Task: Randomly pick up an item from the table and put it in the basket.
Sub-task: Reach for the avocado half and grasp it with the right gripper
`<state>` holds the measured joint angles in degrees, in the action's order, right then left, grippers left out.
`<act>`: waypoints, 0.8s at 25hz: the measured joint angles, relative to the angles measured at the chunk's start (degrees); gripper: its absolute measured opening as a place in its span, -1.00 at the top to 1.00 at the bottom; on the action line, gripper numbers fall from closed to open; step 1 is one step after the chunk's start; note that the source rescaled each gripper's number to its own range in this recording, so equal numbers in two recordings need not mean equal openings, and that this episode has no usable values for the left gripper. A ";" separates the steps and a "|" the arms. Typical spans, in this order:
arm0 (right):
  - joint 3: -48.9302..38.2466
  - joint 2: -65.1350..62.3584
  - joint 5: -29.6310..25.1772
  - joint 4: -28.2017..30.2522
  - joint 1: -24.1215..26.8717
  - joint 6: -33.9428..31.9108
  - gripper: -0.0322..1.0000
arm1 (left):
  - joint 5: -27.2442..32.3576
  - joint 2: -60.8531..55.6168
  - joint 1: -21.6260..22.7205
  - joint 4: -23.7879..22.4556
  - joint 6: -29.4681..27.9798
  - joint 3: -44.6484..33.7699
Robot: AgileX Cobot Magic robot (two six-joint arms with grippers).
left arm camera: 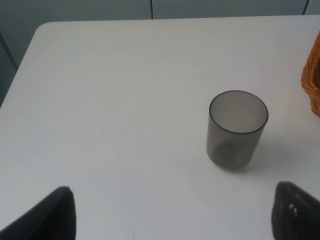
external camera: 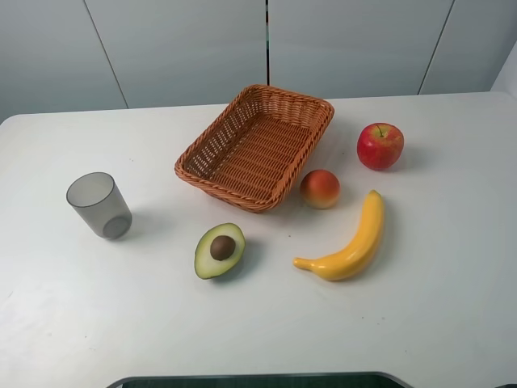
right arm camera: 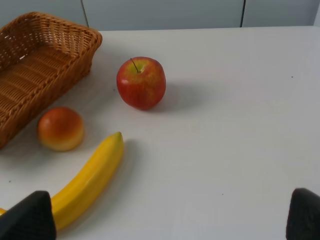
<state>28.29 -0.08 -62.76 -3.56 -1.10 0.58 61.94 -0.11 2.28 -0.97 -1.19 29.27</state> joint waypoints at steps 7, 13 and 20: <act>0.00 0.00 0.00 0.00 0.00 0.00 -1.00 | 0.00 0.00 0.00 0.00 0.00 0.00; 0.00 0.00 0.00 0.00 0.00 0.00 -1.00 | 0.00 0.00 0.00 0.00 0.00 0.00; 0.00 0.00 0.00 0.00 0.00 0.00 -1.00 | 0.00 0.00 0.00 0.00 0.00 0.00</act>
<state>28.29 -0.08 -62.76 -3.56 -1.10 0.58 61.94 -0.11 2.28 -0.97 -1.19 29.27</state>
